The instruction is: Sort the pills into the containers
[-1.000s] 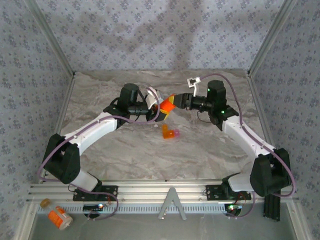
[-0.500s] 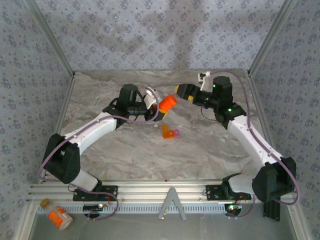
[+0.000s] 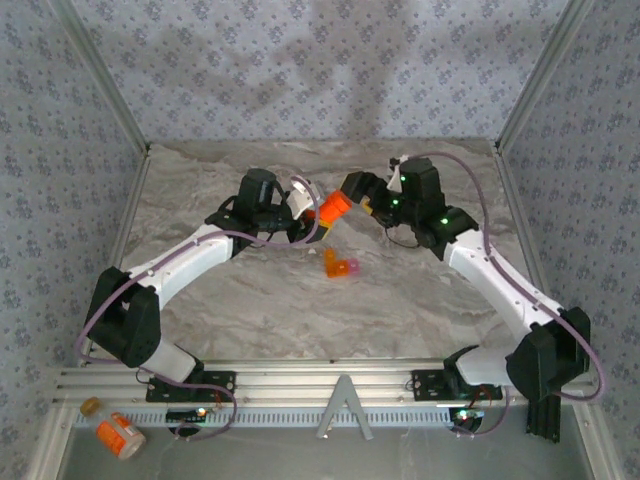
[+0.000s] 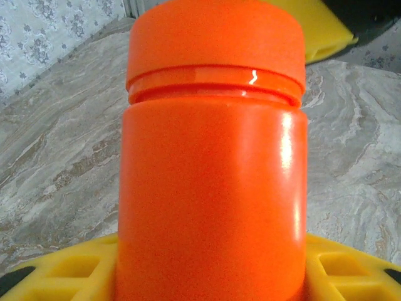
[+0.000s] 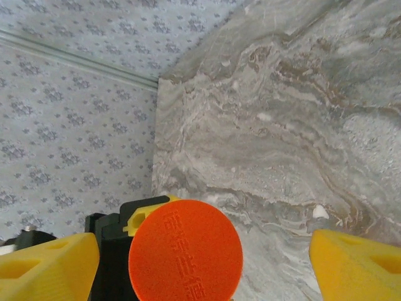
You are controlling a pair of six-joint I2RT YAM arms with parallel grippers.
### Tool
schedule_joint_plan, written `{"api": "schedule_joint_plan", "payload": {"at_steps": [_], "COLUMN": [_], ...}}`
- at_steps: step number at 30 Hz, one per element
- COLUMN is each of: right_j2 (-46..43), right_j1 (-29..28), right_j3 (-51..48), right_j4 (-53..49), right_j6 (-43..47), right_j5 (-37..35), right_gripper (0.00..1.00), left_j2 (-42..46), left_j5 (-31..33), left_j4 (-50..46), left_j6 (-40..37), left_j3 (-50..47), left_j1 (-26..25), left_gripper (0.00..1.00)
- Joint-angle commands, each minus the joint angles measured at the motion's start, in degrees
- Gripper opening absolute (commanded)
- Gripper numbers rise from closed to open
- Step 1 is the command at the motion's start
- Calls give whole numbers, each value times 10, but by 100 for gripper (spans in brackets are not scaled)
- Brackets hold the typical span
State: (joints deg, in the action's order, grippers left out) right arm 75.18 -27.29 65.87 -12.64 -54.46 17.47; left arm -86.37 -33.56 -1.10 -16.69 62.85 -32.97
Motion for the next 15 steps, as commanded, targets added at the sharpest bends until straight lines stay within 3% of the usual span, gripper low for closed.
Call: {"api": "schedule_joint_plan", "payload": {"at_steps": [1, 9, 15], "right_j2": [14, 30, 33], "right_j1": [-13, -28, -30], "right_j3": [20, 19, 19], "right_j4": [3, 21, 36], "right_j6": [-13, -15, -17], "right_j5": [-22, -25, -17], "right_gripper": [86, 74, 56], "left_j2": [0, -3, -5], "left_j5": [-6, -12, -16], "left_j4": [10, 13, 19], "left_j6": [-9, -5, -2], "left_j3": [23, 24, 24], "left_j1": [1, 1, 1], "left_gripper": [0, 0, 0]}}
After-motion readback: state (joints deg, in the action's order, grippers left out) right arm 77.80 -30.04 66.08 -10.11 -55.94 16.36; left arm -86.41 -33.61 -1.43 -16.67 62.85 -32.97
